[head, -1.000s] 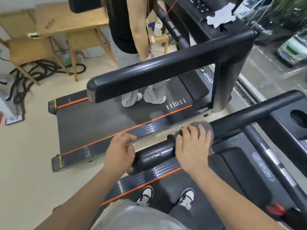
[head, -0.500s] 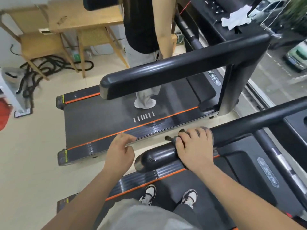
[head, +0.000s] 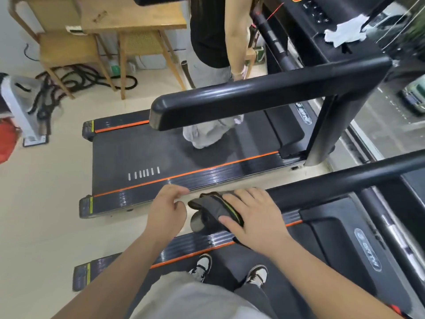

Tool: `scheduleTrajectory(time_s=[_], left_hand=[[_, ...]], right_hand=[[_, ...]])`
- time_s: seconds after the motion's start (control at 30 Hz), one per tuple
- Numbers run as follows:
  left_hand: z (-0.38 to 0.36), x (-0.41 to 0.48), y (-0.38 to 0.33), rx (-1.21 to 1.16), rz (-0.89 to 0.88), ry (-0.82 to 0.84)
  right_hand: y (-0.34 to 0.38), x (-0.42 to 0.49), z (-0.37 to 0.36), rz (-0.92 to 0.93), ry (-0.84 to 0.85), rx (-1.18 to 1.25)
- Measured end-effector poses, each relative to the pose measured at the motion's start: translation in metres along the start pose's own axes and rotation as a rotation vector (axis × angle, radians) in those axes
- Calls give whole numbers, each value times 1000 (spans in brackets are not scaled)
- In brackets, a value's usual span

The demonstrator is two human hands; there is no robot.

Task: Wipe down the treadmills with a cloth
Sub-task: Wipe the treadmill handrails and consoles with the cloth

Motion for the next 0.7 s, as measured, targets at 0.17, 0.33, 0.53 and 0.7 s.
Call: scheduleTrajectory(time_s=[0.17,0.33,0.53,0.7], left_hand=[[-2,-15,13,-58,80,12],[3,-26,41,-7,205,45],[5,-24,39,10,258,78],[-8,-8,29,-55,248,118]], right_hand=[[7,4,0,-242,-4,-73],[88,47,-23,-179,312,-193],[114,58,-29,113,608,-409],[27,24,1,43,123,53]])
Point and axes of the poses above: each hand's wrist, its own x-axis towards the middle knuckle, its own z-axis out of the back of the hand, y = z × x, the point moved 1 cm from there along x, towards the middle knuckle, and after that the axes turned 9 degrees about x, right-handed, at the moved point
